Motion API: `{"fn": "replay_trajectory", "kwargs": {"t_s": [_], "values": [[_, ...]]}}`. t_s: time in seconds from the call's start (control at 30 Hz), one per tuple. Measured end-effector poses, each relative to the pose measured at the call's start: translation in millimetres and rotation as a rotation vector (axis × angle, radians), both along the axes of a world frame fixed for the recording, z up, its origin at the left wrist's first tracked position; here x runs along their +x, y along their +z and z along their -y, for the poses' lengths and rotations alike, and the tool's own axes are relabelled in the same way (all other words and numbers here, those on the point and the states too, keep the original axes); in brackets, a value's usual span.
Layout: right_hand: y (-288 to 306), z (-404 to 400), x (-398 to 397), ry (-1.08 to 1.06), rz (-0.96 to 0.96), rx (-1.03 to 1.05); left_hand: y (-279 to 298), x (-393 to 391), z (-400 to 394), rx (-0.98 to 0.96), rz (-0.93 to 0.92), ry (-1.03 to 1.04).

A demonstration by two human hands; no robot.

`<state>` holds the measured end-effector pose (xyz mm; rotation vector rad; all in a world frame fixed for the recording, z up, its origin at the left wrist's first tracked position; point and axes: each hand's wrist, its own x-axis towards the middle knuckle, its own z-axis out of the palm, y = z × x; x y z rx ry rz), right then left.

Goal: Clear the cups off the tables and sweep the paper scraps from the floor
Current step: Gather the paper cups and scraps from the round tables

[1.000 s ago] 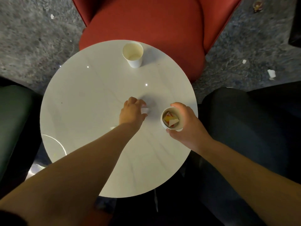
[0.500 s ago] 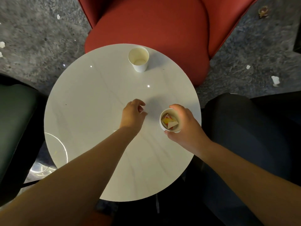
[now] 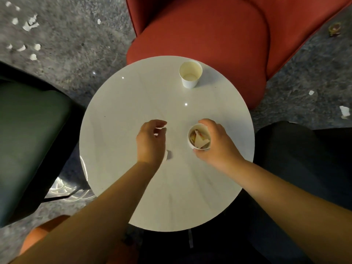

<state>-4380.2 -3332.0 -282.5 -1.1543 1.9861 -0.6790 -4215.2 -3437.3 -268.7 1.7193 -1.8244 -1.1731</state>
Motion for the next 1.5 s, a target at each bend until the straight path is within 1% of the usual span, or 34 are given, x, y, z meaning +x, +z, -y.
{"fn": "replay_trajectory", "kwargs": {"t_s": [0.07,0.13,0.17,0.23,0.3,0.37,0.43,0.53,0.6,0.67,0.73,0.8,0.9,0.97,1.0,1.07,1.13,1.2,1.27,1.33,1.4,1.5], "values": [[-0.7,1.1,3.5,0.0,0.009,0.006,-17.6,29.4,10.0,0.044,0.161,-0.001],[-1.9,1.1,7.5,-0.005,0.016,0.016,-33.3,53.3,12.5,0.092,0.291,-0.103],[-2.5,0.8,8.9,-0.005,0.014,0.017,-39.6,60.0,11.4,0.104,0.327,-0.178],[-4.2,-0.3,12.2,0.0,0.008,0.021,-50.0,65.0,6.4,0.107,0.363,-0.331],[-5.3,-2.2,15.1,0.002,0.005,0.027,-57.5,61.4,0.2,0.087,0.405,-0.44],[-5.9,-4.1,17.7,-0.001,0.006,0.028,-62.8,55.8,-5.0,0.058,0.454,-0.489],[-5.4,-5.1,18.9,-0.003,0.009,0.031,-67.2,51.8,-8.1,0.074,0.463,-0.508],[-3.0,-4.9,19.7,0.008,0.009,0.038,-67.3,49.8,-8.0,0.184,0.405,-0.468],[-1.1,-4.9,21.1,0.015,-0.002,0.042,-61.6,49.6,-7.4,0.23,0.328,-0.358],[0.6,-4.6,23.9,0.015,-0.008,0.05,-48.8,47.0,-7.7,0.191,0.213,-0.2],[2.2,-3.4,27.9,0.014,-0.007,0.059,-28.4,40.4,-9.2,0.132,0.046,-0.05],[3.7,-0.6,33.0,0.019,-0.012,0.066,-4.7,31.4,-12.2,0.078,-0.101,0.022],[6.4,6.1,42.9,0.04,-0.027,0.056,20.7,21.3,-21.8,0.048,-0.207,-0.035],[8.9,11.3,50.7,0.047,-0.018,0.035,28.4,20.5,-28.0,0.034,-0.22,-0.12],[10.1,13.4,54.4,0.052,-0.015,0.026,29.6,23.3,-29.2,-0.002,-0.213,-0.148],[11.3,17.0,60.4,0.058,-0.014,0.026,27.0,37.0,-24.7,-0.086,-0.191,-0.111],[11.5,18.5,64.8,0.056,-0.01,0.033,18.7,62.8,-14.7,-0.105,-0.133,0.012],[10.7,18.1,69.1,0.056,-0.011,0.031,4.9,98.1,-4.8,-0.068,0.022,0.079],[9.0,16.8,74.2,0.056,0.002,0.031,-11.1,135.8,-1.0,0.017,0.227,0.041],[7.0,14.5,80.2,0.045,0.004,0.031,-25.5,166.5,-5.0,0.103,0.356,-0.03],[4.8,11.5,85.5,0.033,0.002,0.036,-37.5,184.2,-13.0,0.164,0.387,-0.098],[2.7,5.7,92.1,0.041,0.007,0.047,-51.1,188.7,-21.8,0.204,0.391,-0.181]]}}
